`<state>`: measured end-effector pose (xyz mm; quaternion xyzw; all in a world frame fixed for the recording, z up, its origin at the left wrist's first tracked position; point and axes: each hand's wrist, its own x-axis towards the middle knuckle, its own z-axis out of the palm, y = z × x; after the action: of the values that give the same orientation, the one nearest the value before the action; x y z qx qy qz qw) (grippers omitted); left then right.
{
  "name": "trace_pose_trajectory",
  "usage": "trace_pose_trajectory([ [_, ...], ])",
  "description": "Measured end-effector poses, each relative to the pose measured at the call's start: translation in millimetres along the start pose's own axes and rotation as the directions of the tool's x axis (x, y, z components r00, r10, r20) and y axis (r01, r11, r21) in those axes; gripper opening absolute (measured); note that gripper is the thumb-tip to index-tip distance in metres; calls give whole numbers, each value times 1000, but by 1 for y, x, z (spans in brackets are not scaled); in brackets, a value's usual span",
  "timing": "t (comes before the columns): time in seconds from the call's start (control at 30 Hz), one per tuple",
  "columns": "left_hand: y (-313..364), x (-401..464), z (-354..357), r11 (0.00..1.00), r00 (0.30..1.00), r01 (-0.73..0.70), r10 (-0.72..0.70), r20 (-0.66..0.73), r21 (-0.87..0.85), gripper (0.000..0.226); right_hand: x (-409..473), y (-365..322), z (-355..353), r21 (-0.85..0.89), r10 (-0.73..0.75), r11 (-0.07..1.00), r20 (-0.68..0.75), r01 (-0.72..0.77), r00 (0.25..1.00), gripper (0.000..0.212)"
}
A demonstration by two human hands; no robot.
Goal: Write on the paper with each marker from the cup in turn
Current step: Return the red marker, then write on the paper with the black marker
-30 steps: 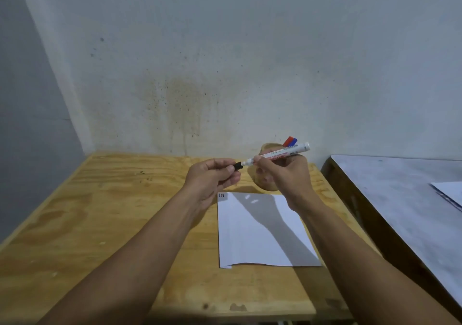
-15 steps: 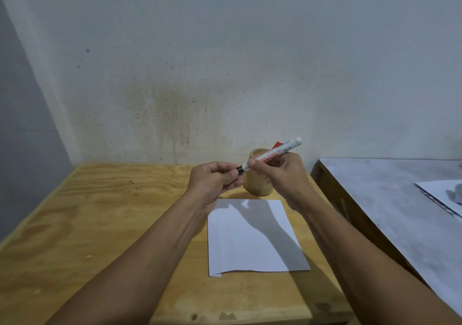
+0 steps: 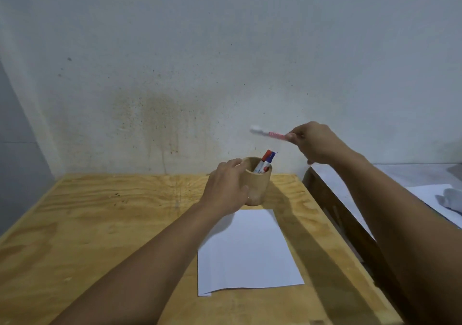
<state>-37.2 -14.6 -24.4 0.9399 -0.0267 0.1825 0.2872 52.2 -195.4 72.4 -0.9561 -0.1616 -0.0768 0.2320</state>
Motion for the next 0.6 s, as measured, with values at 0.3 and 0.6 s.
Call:
trace_pose_trajectory([
  [0.3, -6, 2, 4, 960, 993, -114, 102, 58, 255, 54, 23, -4, 22, 115, -107, 987, -47, 111, 993, 23],
  [0.6, -6, 5, 4, 960, 994, -104, 89, 67, 260, 51, 7, 5, 63, 261, 32, 965, -156, 10, 987, 12],
])
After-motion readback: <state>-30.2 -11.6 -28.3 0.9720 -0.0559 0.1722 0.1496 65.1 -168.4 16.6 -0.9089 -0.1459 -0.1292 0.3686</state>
